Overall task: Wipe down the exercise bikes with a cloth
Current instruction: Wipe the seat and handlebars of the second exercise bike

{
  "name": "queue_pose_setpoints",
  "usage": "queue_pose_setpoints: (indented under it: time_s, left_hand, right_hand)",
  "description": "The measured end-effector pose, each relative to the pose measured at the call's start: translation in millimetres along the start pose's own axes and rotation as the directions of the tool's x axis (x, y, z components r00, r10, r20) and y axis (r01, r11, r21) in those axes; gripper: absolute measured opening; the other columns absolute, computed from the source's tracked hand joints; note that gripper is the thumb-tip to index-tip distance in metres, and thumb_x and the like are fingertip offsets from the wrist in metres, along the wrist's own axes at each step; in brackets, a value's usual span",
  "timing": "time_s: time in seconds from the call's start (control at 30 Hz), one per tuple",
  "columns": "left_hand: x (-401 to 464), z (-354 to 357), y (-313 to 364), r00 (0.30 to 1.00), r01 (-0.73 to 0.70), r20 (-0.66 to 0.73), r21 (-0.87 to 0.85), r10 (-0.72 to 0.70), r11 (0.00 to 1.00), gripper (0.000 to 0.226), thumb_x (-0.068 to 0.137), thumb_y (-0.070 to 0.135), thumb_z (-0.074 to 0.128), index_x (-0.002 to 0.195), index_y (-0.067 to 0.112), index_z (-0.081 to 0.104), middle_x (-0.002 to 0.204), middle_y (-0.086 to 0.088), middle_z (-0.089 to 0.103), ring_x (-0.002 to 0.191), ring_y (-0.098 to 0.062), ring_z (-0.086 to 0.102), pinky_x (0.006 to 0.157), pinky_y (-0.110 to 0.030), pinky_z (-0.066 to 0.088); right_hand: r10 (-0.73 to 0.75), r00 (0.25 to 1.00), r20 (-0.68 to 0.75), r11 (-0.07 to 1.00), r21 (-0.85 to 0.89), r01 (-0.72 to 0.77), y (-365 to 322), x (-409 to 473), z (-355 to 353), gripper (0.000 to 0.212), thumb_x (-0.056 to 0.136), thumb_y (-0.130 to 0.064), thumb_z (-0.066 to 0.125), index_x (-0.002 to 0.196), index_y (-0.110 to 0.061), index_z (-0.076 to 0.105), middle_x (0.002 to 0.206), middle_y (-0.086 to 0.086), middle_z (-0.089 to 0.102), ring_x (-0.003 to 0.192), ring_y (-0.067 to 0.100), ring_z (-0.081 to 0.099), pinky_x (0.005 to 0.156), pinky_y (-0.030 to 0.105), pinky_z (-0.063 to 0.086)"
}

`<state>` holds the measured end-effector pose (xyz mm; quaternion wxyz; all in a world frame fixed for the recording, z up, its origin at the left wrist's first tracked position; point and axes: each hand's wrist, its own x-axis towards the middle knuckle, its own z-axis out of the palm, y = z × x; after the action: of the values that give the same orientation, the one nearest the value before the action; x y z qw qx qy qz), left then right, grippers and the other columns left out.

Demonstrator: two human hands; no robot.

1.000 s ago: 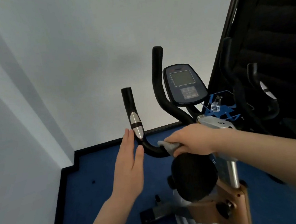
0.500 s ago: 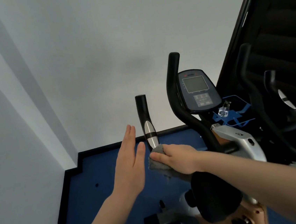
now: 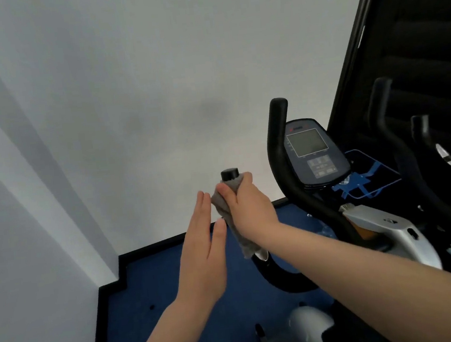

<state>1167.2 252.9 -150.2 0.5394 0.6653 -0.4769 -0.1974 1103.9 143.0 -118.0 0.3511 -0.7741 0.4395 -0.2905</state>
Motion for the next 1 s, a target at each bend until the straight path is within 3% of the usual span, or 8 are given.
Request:
queue_pose_setpoints:
  time_s: [0.13,0.2,0.3,0.4,0.53,0.73,0.83,1.0]
  left_hand:
    - [0.7,-11.0,4.3,0.999,-0.050,-0.015,0.051,0.051,0.997,0.046,0.099,0.040,0.030,0.138,0.051,0.009,0.154,0.029,0.010,0.136,0.018,0.009,0.111,-0.013,0.010]
    - [-1.8,-16.0,9.0,0.998,-0.061,-0.019,0.084,0.063,0.995,0.047,0.099,0.039,0.030,0.141,0.048,0.009,0.155,0.027,0.010,0.137,0.017,0.008,0.113,-0.016,0.010]
    - [-9.3,-28.8,13.8,0.997,-0.064,-0.023,0.224,0.071,0.973,0.053,0.098,0.039,0.030,0.147,0.037,0.012,0.156,0.021,0.014,0.140,0.010,0.012,0.115,-0.022,0.012]
    - [-25.0,-46.2,18.4,0.996,-0.037,-0.067,0.362,0.066,0.932,0.055,0.095,0.041,0.032,0.148,0.031,0.020,0.154,0.016,0.023,0.140,0.002,0.019,0.115,-0.024,0.017]
    - [-58.2,-58.2,24.5,0.991,0.058,-0.135,0.448,0.003,0.892,0.052,0.096,0.039,0.036,0.146,0.028,0.028,0.153,0.010,0.029,0.140,-0.006,0.025,0.115,-0.027,0.019]
    - [-126.5,-50.3,22.3,0.977,0.195,-0.174,0.525,-0.120,0.828,0.049,0.095,0.036,0.043,0.143,0.024,0.038,0.151,0.007,0.035,0.138,-0.010,0.031,0.115,-0.032,0.024]
    - [-162.2,-39.3,16.0,0.966,0.257,-0.182,0.558,-0.186,0.789,0.048,0.094,0.035,0.045,0.141,0.023,0.042,0.150,0.005,0.036,0.138,-0.012,0.031,0.114,-0.031,0.023]
    - [-207.0,-27.6,13.5,0.959,0.279,-0.129,0.573,-0.252,0.770,0.048,0.093,0.037,0.047,0.140,0.027,0.042,0.150,0.010,0.035,0.139,-0.009,0.029,0.112,-0.029,0.023]
  right_hand:
    - [-0.231,0.967,-0.112,0.964,-0.160,0.211,-11.7,15.3,-5.3,0.030,0.095,-0.040,0.044,0.112,-0.016,0.046,0.103,0.003,0.060,0.092,0.021,0.058,0.077,0.037,0.048]
    - [-0.524,0.848,-0.074,0.722,-0.567,0.396,-23.3,26.0,-7.5,0.020,0.096,-0.031,0.049,0.108,-0.014,0.051,0.102,0.003,0.060,0.094,0.021,0.054,0.072,0.031,0.039]
    - [-0.651,0.754,0.087,0.488,-0.714,0.503,-38.3,13.3,-8.1,0.021,0.095,-0.031,0.050,0.105,-0.013,0.051,0.100,0.003,0.061,0.094,0.023,0.051,0.074,0.032,0.034]
    - [-0.551,0.830,0.083,0.669,-0.550,0.499,-40.7,-25.4,-15.8,0.030,0.095,-0.044,0.045,0.100,-0.015,0.050,0.089,0.002,0.063,0.084,0.024,0.056,0.071,0.036,0.039]
    - [-0.234,0.954,0.188,0.918,-0.280,0.280,-29.1,-88.1,-29.2,0.033,0.092,-0.053,0.044,0.104,-0.023,0.038,0.087,0.000,0.062,0.077,0.021,0.060,0.064,0.036,0.047]
    - [-0.131,0.935,0.329,0.970,-0.151,0.188,9.7,-170.7,-49.2,0.021,0.088,-0.030,0.046,0.100,-0.031,0.029,0.083,-0.009,0.054,0.067,0.006,0.054,0.050,0.025,0.037]
    - [-0.177,0.902,0.394,0.949,-0.175,0.262,26.4,-199.2,-58.8,0.024,0.085,-0.025,0.051,0.095,-0.033,0.030,0.083,-0.012,0.049,0.066,0.005,0.049,0.049,0.023,0.031]
    - [-0.218,0.875,0.432,0.924,-0.198,0.328,44.9,-242.2,-71.5,0.031,0.082,-0.028,0.064,0.097,-0.036,0.038,0.101,-0.016,0.043,0.085,0.009,0.052,0.071,0.031,0.047]
